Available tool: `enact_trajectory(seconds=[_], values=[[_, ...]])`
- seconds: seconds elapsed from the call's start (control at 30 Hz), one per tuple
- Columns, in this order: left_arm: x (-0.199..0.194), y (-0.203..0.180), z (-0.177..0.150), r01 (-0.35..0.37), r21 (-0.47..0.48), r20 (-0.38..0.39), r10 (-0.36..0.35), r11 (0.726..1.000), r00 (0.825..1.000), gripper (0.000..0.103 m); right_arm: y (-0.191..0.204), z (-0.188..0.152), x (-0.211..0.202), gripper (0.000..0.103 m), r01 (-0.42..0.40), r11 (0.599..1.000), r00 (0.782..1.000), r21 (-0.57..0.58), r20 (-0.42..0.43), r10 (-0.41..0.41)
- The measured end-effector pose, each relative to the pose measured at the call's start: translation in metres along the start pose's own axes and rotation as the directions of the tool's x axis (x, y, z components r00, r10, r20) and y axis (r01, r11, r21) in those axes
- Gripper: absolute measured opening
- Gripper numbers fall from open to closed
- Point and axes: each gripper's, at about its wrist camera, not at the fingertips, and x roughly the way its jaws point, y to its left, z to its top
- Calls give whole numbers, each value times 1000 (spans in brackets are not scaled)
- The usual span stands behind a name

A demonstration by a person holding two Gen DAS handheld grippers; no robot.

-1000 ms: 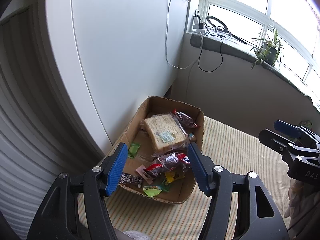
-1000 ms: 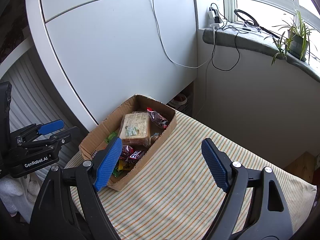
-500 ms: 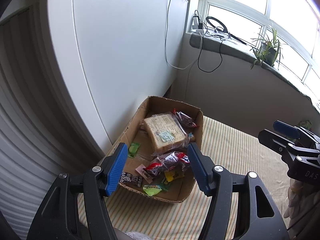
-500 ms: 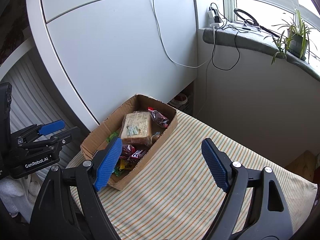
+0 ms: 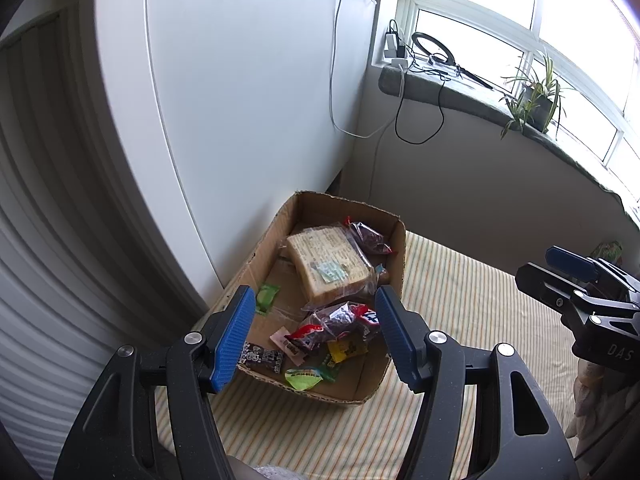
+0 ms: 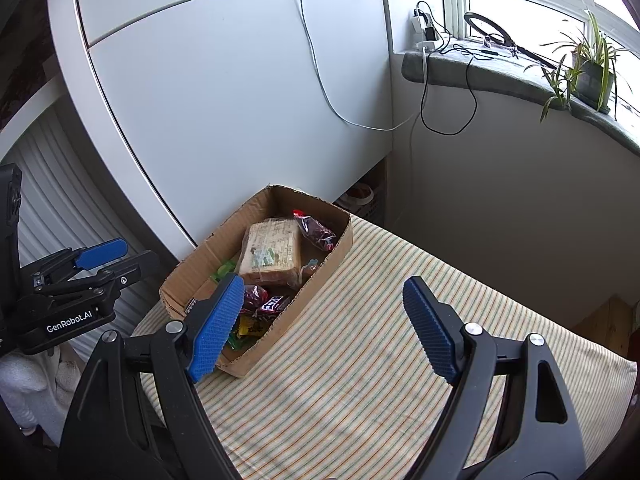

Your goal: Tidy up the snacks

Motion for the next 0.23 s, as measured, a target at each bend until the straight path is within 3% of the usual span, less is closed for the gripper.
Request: enact_trajectory(seconds=[0.07,0.13,0.23], values=[[1,-1,-1,-5,1,-1,5,1000,1000,63,-1,-1,0,84,3,1000,1000,3,-3,-3],[1,-2,-1,-4,4,3,4,1000,1000,72,-2,-2,1,84,5,1000,1000,6,-4,-5],[0,-3,-2,-7,5,5,7,1000,1000,72,-2,-3,1,84,10,1000,1000,13,-4,-10]])
